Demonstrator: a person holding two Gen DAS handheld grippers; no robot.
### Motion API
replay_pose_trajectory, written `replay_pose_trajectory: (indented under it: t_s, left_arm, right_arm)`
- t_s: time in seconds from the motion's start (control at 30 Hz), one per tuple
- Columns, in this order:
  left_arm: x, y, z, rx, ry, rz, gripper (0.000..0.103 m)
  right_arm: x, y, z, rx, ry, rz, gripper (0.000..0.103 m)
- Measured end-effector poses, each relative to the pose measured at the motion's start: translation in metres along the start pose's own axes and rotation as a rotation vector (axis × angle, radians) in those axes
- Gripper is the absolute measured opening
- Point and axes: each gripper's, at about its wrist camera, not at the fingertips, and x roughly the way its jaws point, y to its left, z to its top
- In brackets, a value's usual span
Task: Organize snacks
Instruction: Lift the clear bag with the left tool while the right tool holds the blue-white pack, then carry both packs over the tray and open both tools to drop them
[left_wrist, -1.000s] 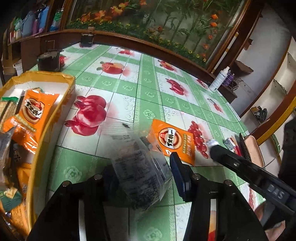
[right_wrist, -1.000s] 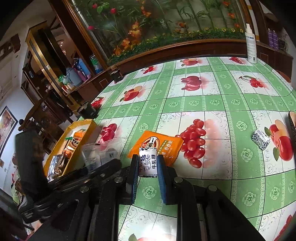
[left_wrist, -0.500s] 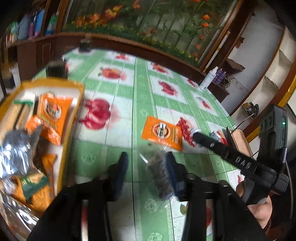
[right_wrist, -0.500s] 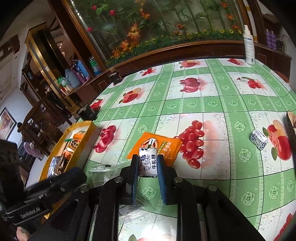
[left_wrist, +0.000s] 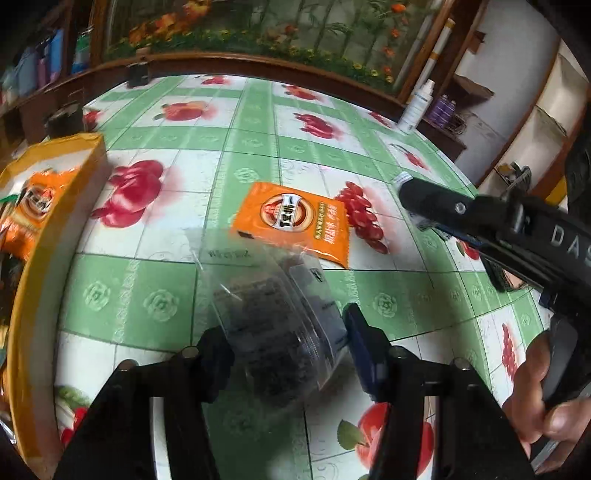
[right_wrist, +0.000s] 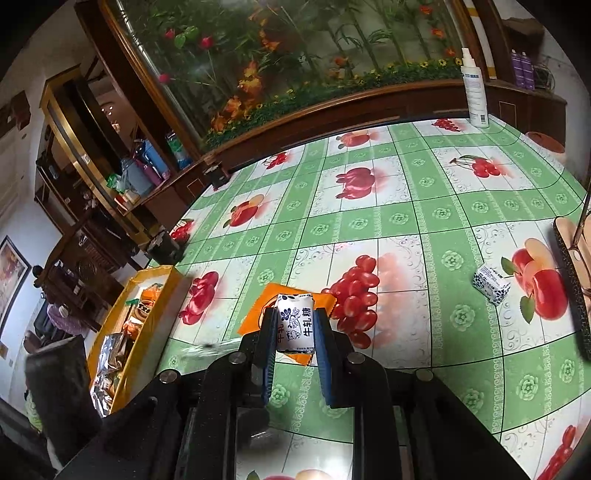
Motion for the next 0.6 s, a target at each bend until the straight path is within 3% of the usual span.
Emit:
replay_pose_trajectory:
  t_s: [0.27, 0.6]
  left_arm:
    - [-0.025, 0.020, 0.001, -0.029, -0.040, -0.007, 0.050]
    - [-0.114, 0.066, -0.004, -0.074, -0.189, -0.032, 0.050]
  right_arm:
    - [0.006, 0.016, -0.006, -0.059, 0.018, 0.009, 0.021]
    - [0.018, 0.052, -0.027, -0.139, 0.075, 0.079, 0.021]
